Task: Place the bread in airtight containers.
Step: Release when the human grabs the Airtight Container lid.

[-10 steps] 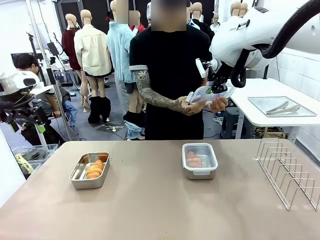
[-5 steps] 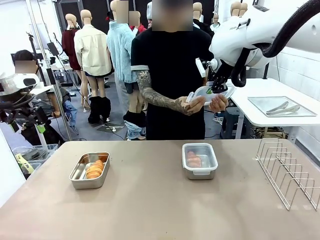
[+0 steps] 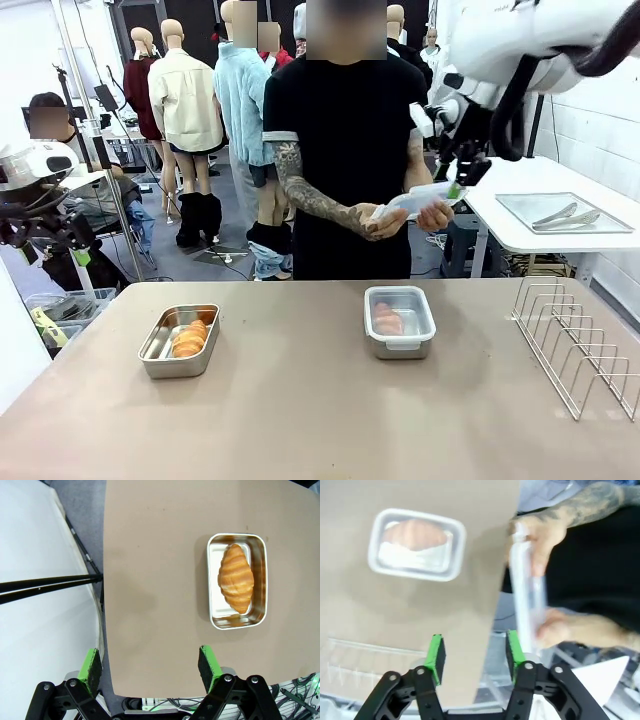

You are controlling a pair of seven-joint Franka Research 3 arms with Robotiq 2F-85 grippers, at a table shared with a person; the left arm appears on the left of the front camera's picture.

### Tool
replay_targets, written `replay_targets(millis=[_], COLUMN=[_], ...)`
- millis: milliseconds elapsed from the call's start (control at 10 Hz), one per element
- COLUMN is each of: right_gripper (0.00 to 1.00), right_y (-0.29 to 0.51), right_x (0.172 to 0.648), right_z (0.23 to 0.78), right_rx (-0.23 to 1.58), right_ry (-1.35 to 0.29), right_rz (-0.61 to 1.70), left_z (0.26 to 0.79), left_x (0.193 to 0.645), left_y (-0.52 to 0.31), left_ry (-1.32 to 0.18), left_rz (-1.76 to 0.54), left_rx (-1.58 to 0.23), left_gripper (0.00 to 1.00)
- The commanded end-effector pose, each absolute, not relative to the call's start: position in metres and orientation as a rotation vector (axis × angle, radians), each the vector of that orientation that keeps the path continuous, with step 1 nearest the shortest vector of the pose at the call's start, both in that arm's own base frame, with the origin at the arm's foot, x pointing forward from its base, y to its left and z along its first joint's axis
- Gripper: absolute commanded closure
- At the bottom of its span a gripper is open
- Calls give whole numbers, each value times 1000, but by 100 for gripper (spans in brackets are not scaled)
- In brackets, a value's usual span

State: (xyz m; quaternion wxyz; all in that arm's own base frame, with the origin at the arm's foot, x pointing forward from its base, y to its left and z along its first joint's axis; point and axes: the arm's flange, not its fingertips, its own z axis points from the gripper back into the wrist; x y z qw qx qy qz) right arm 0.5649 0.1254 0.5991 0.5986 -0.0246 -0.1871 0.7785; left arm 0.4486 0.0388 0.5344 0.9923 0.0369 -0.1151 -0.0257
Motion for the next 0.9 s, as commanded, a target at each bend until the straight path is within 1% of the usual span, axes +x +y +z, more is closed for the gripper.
replay_targets(millis=[0,100,200,300,400,600,800], right_gripper=[0,0,0,0,0,0,0], right_y=[109,94,79,66,53,23,6], right_x=[532,523,520,522,524,526,525], right_z=[602,602,597,589,581,565,548], right_rx=[77,181,243,313,429,510,532], right_ry=[-334,-283,-261,-251,-238,-300,-300], right_rz=[1771,1754,1712,1685,1683,1618,1609], left_z=[535,535,535,535,535,535,535], left_x=[448,448,448,448,448,448,448], left_y=[41,41,41,41,41,41,41], left_ry=[-236,-236,-236,-236,-236,-236,-236], left_rz=[-33,-33,-33,-33,-33,-33,-33], left_rx=[97,97,97,97,97,97,97], left_gripper=[0,0,0,0,0,0,0])
